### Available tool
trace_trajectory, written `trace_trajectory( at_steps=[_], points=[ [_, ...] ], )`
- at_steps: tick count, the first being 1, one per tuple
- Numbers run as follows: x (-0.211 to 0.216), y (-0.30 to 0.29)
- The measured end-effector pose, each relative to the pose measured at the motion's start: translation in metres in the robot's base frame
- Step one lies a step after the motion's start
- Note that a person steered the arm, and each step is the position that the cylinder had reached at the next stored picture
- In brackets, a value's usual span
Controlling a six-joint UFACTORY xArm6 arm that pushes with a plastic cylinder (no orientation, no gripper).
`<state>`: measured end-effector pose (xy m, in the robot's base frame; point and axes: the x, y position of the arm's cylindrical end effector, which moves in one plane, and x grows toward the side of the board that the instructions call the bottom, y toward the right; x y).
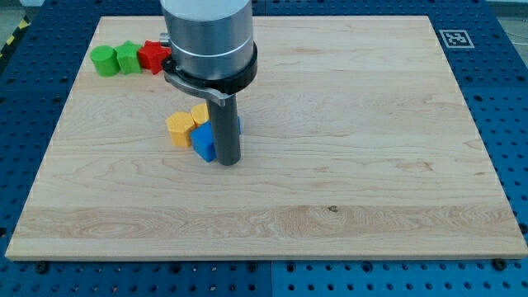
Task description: Move the arm to the left center of the board
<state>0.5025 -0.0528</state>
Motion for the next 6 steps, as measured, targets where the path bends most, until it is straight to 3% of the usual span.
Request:
trace_trajectory(
  at_steps=[2, 3, 5, 6],
  points=[
    [0.048, -0.002],
    [0.055, -0.04],
    [0.039, -0.166],
    [0.007, -0.223]
  ],
)
